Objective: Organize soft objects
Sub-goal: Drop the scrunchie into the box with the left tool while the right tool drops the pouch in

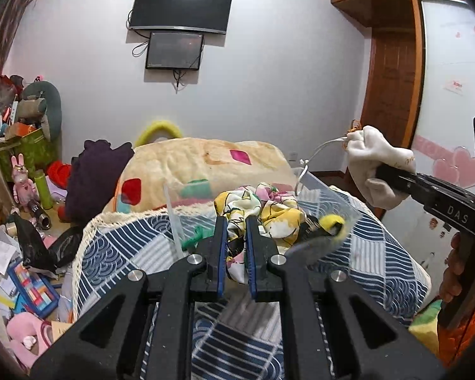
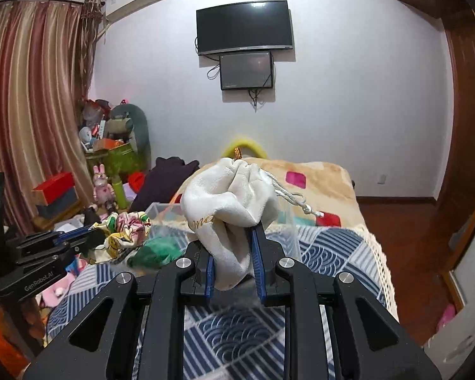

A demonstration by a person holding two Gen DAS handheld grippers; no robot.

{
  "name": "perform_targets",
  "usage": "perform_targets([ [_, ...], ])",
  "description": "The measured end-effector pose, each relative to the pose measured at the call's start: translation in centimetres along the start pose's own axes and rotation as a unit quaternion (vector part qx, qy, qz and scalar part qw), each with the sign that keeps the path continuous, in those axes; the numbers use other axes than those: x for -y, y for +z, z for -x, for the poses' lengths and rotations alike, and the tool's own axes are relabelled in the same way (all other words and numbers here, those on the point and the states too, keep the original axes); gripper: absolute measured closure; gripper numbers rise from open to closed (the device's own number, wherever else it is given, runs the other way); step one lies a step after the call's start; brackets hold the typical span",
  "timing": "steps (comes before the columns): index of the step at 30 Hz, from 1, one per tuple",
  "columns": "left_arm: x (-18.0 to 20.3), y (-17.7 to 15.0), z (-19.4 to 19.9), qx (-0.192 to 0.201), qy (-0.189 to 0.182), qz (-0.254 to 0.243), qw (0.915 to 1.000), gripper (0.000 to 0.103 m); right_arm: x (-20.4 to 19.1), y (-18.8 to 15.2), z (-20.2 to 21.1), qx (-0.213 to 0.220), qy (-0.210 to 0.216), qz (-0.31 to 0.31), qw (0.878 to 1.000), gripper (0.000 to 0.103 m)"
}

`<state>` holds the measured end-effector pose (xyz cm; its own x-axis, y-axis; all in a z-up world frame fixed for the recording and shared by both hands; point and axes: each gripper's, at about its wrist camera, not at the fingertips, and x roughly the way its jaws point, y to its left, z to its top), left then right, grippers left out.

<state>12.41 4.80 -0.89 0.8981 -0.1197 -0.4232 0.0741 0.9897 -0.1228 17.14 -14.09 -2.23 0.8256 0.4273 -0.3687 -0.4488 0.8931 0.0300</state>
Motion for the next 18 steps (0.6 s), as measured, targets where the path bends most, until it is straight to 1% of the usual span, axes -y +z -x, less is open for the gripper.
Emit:
perform_targets([
  [6, -0.5, 1.1, -2.7, -0.008, 0.018, 0.005, 0.9998, 0.093, -0.2, 0.0, -2.4, -0.016, -0.009, -0.002, 1.000, 0.085],
  [13, -0.7, 0.6, -6.0, -0.033, 0.020, 0.021, 0.9990, 0.093, 0.1, -1.4, -5.8, -0.064, -0.012, -0.005, 0.998, 0.085],
  [18, -0.5, 0.2, -7.9, -0.048, 0.029, 0.014, 0.9984, 0.093, 0.1, -2.3, -7.6, -0.096, -0.011, -0.003, 0.995, 0.085],
])
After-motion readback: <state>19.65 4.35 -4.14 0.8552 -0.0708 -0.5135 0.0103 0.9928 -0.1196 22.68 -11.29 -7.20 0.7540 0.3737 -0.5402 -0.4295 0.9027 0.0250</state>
